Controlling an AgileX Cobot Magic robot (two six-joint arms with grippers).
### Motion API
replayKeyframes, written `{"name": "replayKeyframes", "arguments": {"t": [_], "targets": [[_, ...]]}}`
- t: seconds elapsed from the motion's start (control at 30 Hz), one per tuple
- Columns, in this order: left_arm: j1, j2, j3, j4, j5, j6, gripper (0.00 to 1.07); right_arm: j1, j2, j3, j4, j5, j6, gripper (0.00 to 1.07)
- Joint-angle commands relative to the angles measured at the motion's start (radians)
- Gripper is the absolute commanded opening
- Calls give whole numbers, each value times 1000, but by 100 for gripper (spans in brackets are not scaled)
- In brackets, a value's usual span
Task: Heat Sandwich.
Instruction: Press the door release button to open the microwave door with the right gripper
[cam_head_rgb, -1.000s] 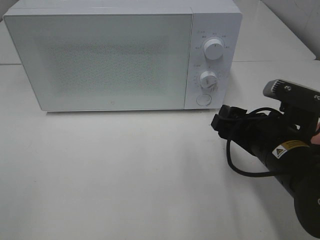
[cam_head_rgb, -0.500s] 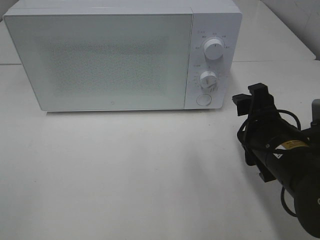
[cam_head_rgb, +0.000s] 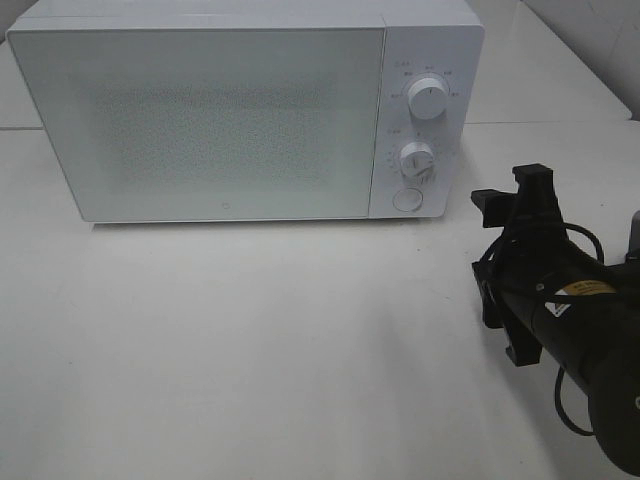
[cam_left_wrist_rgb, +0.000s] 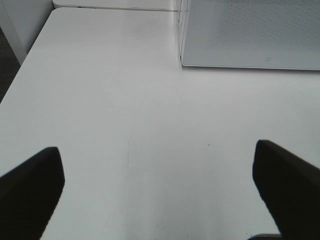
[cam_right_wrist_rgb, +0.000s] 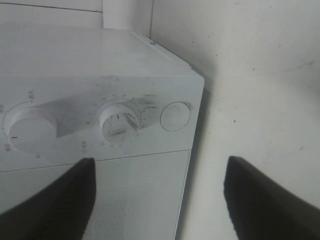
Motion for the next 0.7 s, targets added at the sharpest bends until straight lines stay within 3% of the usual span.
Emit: {"name": "replayKeyframes", "arguments": {"t": [0.03,0.1,0.13,0.17,0.27,0.7], "targets": [[0,-26,0,-4,-10,-6,98,3,1,-8,-1,-9,6,56],[0,-26,0,-4,-10,-6,98,3,1,-8,-1,-9,9,43],[0,-26,0,-4,-10,-6,98,3,1,-8,-1,-9,9,43],[0,-26,0,-4,-10,-6,98,3,1,-8,-3,-9,10,25],[0,-26,0,-4,-10,-6,98,3,1,-8,-8,-1,10,0],[0,-26,0,-4,-10,-6,98,-1,1,-24,-9,46,46,0]]}}
